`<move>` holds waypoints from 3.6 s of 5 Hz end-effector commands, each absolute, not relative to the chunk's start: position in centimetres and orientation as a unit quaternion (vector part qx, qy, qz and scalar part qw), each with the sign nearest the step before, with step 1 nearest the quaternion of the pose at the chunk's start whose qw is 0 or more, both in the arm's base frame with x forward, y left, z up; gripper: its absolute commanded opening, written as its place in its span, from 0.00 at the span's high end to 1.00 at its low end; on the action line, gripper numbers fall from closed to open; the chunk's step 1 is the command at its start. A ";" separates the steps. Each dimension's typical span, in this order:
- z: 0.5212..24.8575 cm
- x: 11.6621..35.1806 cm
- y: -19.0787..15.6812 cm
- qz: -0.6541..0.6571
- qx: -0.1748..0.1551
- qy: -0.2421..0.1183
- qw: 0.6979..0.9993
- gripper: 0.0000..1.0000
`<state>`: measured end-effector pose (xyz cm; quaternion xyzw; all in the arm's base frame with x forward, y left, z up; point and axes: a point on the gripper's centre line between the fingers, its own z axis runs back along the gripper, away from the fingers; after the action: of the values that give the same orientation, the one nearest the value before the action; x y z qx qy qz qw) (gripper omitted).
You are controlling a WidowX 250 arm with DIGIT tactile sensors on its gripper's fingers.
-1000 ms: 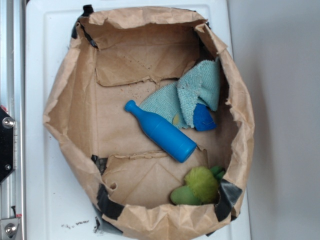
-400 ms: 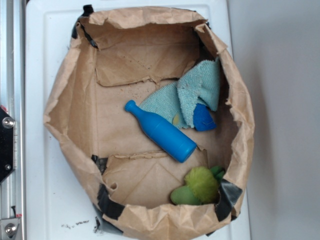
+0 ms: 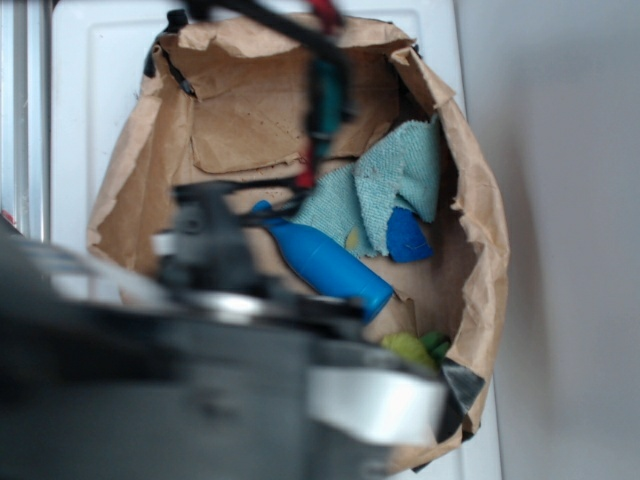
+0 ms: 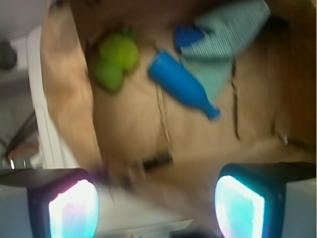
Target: Grab the blue bottle.
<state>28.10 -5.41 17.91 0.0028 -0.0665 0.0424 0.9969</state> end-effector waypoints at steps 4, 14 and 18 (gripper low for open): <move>23.0 28.6 -1.4 -0.343 -0.107 -0.121 0.925 0.00; 12.4 29.3 0.3 -0.314 0.052 -0.163 0.934 0.00; 6.7 30.5 -2.4 -0.359 0.098 -0.146 0.917 0.00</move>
<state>30.44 -0.82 6.04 0.0948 -0.1272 -0.3536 0.9219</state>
